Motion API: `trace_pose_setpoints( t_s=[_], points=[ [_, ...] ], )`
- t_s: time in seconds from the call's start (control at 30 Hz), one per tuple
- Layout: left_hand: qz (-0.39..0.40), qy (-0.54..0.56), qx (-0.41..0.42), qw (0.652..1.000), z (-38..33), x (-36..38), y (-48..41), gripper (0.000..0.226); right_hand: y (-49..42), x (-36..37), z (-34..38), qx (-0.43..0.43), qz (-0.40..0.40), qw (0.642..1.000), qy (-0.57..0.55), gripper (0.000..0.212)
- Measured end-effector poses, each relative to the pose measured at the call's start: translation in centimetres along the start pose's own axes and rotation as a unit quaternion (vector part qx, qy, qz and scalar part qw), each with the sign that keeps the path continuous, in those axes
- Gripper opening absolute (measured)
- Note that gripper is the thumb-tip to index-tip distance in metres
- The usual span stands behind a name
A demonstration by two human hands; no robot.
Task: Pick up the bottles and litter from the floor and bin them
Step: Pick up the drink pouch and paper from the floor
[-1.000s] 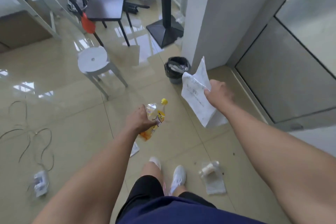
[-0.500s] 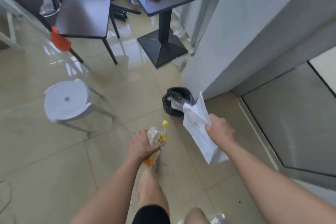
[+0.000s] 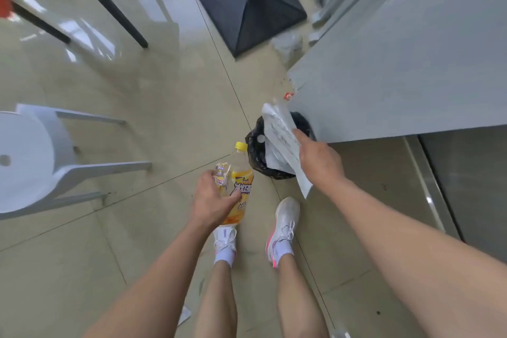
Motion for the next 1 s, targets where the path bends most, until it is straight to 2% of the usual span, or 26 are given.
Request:
trace_pose_setpoints(
  t_s=[0.1,0.2,0.33,0.47,0.57,0.7,0.83,0.93,1.0],
  points=[
    [-0.009,0.02,0.003,1.0,2.1,3.7,-4.2,0.065,-4.0,8.0,-1.0,-0.035,0.08,0.996,0.016,0.072],
    [-0.009,0.015,0.0,1.0,4.4,6.9,-7.1,0.065,-6.1,14.3,-1.8,-0.059,0.123,0.989,0.049,0.09],
    [-0.016,0.013,0.007,1.0,6.1,9.7,-9.6,0.067,-8.9,19.3,-3.1,-0.044,0.162,0.984,0.062,0.085],
    [-0.021,0.032,0.045,0.998,5.2,10.6,-11.0,0.063,-11.4,21.2,-4.5,-0.038,0.177,0.982,0.045,0.08],
    [-0.028,0.062,0.076,0.995,1.7,10.3,-11.5,0.062,-11.7,20.6,-5.2,-0.024,0.148,0.989,0.017,0.077],
    [0.006,0.05,0.093,0.994,-4.1,11.7,-13.4,0.052,-10.9,17.9,-6.7,0.029,0.096,0.987,-0.126,0.064],
    [0.059,-0.088,0.064,0.992,-7.9,16.1,-16.5,0.067,-10.1,15.1,-9.1,0.045,0.043,0.974,-0.217,0.049],
    [0.015,-0.193,0.063,0.979,-9.5,19.0,-19.0,0.075,-9.2,14.5,-11.4,0.097,0.007,0.96,-0.261,0.052],
    [-0.012,-0.254,0.068,0.965,-9.9,20.5,-20.7,0.078,-8.6,14.8,-12.2,0.1,0.003,0.96,-0.262,0.052]
  ],
)
Point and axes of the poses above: each hand's wrist, its own y-axis away from the middle knuckle, its own x-axis out of the palm, z = x × y, the point moved 5 cm from there along -y, towards the middle knuckle, and after that the axes turned 2 degrees about -x, right-handed, at the moved point
